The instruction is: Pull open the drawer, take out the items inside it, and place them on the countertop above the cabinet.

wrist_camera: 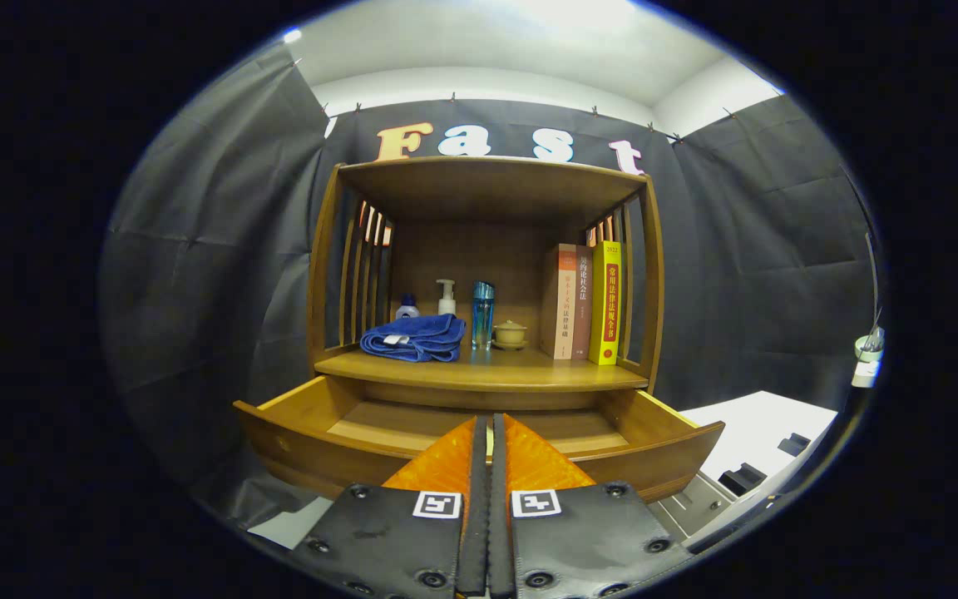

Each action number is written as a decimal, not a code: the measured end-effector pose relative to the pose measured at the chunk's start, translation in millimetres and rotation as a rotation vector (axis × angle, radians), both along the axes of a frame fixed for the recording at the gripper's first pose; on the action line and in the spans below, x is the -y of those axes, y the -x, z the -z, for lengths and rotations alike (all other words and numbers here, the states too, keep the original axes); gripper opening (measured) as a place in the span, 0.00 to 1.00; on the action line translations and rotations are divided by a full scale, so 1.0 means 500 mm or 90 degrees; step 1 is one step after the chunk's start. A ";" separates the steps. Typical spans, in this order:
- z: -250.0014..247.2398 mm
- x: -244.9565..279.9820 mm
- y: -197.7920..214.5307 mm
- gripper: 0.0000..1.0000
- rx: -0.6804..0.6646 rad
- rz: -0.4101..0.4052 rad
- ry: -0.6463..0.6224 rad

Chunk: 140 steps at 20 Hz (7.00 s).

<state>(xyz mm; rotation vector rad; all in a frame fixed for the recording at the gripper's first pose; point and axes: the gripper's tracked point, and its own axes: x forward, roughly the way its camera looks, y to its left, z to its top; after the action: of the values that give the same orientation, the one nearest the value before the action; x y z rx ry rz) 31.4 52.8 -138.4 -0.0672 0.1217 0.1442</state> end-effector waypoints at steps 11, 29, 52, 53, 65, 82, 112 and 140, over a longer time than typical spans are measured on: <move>0.113 -0.120 -0.190 0.90 -0.243 -0.120 0.058; 0.454 -0.088 -0.292 0.98 -0.595 -0.050 0.109; 0.276 -0.073 -0.256 0.14 -0.454 -0.045 0.006; 0.252 -0.074 -0.252 0.14 -0.437 -0.049 0.002; 0.108 -0.085 -0.552 0.14 -0.324 -0.009 0.023; 0.293 -0.090 -0.678 0.30 -0.480 0.037 0.017; -0.095 -0.116 -0.310 0.99 -0.168 -0.071 -0.086; 0.047 -0.029 0.069 0.98 0.080 0.022 -0.069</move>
<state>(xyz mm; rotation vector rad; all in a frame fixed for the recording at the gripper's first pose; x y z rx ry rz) -3.1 67.3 -161.9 0.0335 -0.0109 0.1116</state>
